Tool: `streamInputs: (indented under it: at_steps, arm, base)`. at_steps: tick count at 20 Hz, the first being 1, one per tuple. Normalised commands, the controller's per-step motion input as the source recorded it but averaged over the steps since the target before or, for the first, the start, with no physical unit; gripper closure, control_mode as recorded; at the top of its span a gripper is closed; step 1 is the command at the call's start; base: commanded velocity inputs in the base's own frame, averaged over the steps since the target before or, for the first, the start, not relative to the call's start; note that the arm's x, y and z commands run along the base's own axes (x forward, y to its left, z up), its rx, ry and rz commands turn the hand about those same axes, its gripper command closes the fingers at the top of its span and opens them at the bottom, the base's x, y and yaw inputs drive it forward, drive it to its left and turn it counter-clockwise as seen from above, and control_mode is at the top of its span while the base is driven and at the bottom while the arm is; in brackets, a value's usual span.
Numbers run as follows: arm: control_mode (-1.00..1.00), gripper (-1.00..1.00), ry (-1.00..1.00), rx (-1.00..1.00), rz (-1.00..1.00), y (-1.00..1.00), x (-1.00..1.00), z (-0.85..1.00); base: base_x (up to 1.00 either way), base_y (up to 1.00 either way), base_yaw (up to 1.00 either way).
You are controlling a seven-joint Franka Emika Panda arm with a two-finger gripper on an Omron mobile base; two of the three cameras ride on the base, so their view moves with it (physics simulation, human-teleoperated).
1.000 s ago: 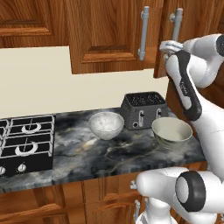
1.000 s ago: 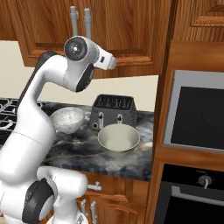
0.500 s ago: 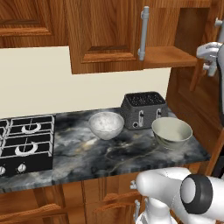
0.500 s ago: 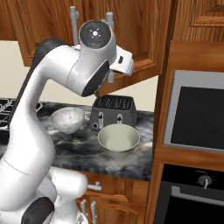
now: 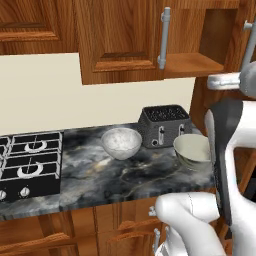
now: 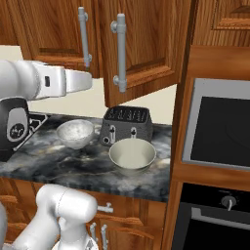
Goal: Open the cabinet. Pick the bowls from the counter and place them in the cabinet. Then close the cabinet.
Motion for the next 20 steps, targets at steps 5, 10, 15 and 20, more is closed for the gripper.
streamInputs:
  at_steps: [5, 10, 15, 20]
  arm:
    - [-1.00, -1.00, -0.21, -0.19, -0.38, 0.35, -0.74, 0.16]
    - [-1.00, -1.00, -0.04, -0.05, -0.11, 0.22, 0.15, 0.00]
    - [-1.00, -1.00, -0.15, 0.00, 0.00, 0.04, 0.22, 0.00]
    - [-1.00, -1.00, -0.05, -0.03, 0.00, 0.04, 0.26, 0.00]
  base:
    - [0.00, 0.00, 0.00]
    - [0.00, 0.00, 0.00]
    - [0.00, 0.00, 0.00]
    - [0.00, 0.00, 0.00]
